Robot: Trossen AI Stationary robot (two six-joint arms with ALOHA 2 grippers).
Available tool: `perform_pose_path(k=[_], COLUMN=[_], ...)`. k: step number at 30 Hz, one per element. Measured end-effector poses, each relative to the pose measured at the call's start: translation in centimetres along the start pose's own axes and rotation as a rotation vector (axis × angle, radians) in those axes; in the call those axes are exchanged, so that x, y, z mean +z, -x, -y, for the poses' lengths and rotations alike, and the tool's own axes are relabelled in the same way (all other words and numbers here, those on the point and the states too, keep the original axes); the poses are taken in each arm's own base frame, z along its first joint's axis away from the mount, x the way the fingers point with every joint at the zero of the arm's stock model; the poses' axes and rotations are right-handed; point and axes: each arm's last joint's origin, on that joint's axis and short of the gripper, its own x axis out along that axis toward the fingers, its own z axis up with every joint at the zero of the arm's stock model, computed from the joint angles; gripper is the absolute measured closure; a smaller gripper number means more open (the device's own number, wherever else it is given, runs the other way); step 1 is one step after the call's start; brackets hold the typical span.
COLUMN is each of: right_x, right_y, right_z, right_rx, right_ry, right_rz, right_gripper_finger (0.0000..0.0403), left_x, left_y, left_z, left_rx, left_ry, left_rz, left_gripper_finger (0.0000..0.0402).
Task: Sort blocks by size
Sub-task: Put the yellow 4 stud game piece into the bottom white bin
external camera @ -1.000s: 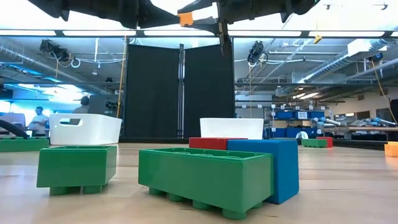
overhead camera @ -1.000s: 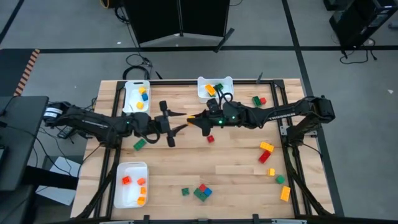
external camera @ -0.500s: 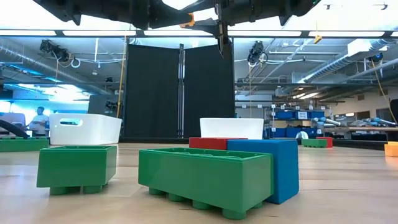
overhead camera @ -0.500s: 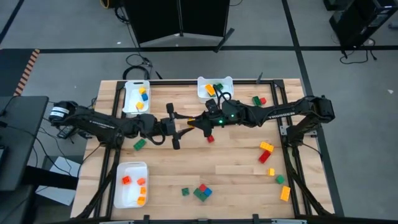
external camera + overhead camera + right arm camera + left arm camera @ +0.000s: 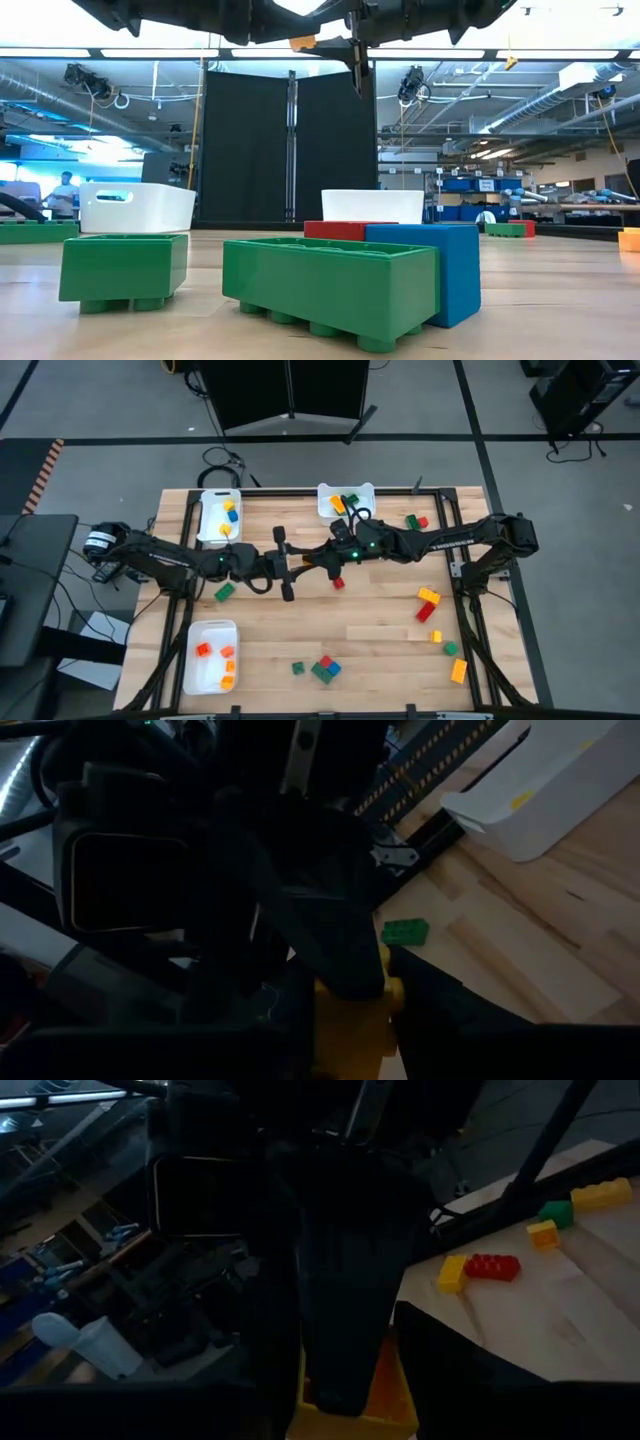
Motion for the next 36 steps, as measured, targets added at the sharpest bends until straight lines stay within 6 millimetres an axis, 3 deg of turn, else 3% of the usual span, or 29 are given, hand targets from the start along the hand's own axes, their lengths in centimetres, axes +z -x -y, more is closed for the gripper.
perform_pose_path(k=[7,29,36], right_x=[0.3,1.0,1.7], right_y=[0.0,0.2,1.8], right_z=[0.3,1.0,1.9], right_rx=[0.017,0.046,-0.016], right_ry=[-0.004,-0.005,-0.043], right_rz=[-0.007,-0.046,-0.155], right_gripper_finger=[0.0294,0.0199,0.0182], left_x=[-0.1,-0.4,0.0], left_y=[0.0,0.1,1.5], left_z=[0.1,0.1,-0.3], left_rx=[-0.001,0.046,0.108], left_ry=[-0.001,-0.006,-0.032], left_rz=[-0.021,-0.078,-0.169], left_gripper_finger=[0.0248,0.0242,0.0241])
